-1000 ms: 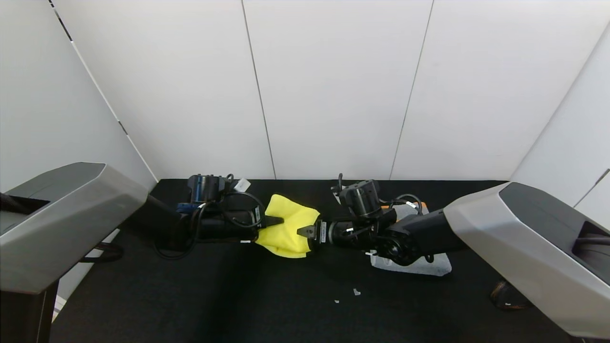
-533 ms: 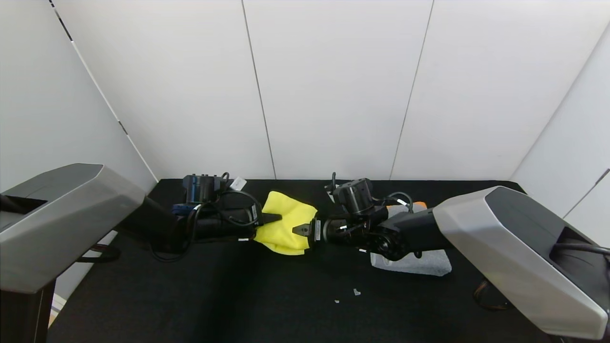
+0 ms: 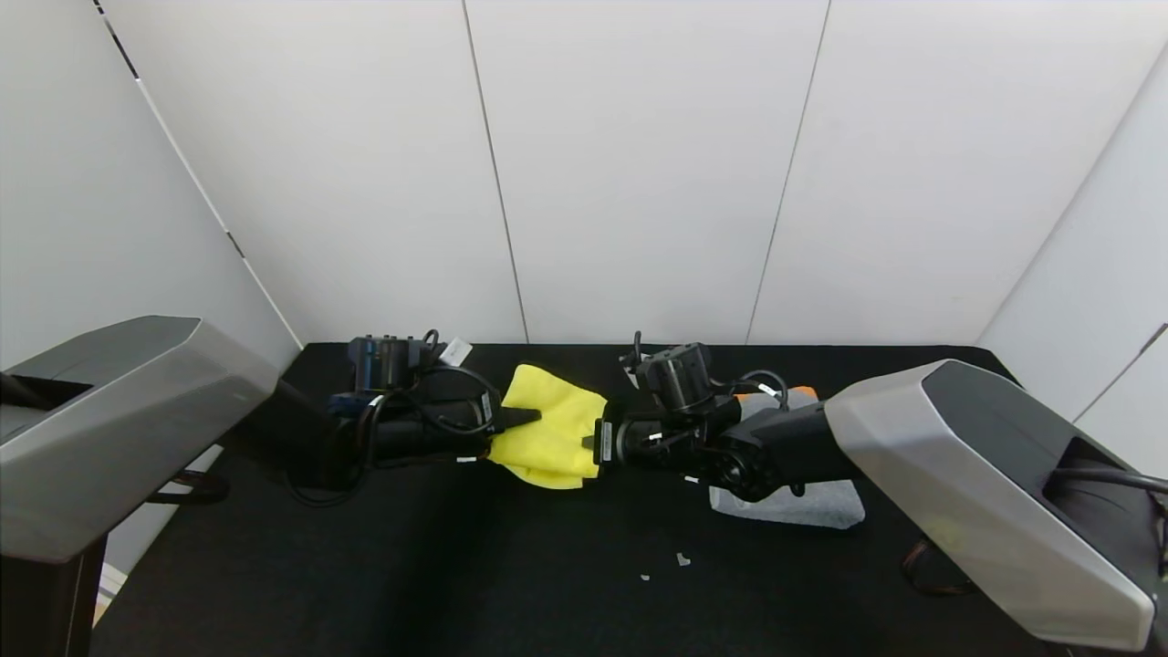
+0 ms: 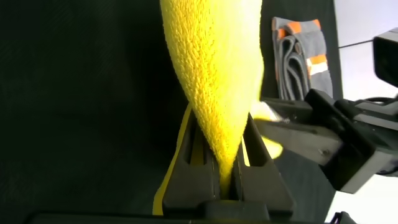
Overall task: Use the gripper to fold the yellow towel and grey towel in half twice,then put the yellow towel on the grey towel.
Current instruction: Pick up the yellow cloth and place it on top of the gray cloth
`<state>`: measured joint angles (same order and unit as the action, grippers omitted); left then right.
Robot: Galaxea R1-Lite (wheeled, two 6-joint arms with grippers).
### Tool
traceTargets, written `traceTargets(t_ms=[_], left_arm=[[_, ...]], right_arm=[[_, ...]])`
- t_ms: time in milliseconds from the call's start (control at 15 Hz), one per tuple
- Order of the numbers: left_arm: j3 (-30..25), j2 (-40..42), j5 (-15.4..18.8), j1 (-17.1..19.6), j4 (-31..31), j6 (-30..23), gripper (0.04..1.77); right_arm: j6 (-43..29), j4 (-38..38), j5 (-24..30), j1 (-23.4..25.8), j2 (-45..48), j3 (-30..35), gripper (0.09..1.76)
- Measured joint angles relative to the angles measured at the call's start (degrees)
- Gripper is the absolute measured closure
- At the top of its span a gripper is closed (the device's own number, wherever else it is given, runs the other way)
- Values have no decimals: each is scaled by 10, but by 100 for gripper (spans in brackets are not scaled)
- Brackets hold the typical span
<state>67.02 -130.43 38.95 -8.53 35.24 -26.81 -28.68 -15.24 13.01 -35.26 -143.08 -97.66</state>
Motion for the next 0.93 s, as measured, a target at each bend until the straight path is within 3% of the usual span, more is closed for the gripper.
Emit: traceTargets(t_ms=[67,933], left_arm=[[-2,0,0,1,6,-3,162],[-12,46,-1,-3,1,-6,162]], right_arm=[[0,0,0,0,0,-1,171],[-5,4,0,-4,33,9,171]])
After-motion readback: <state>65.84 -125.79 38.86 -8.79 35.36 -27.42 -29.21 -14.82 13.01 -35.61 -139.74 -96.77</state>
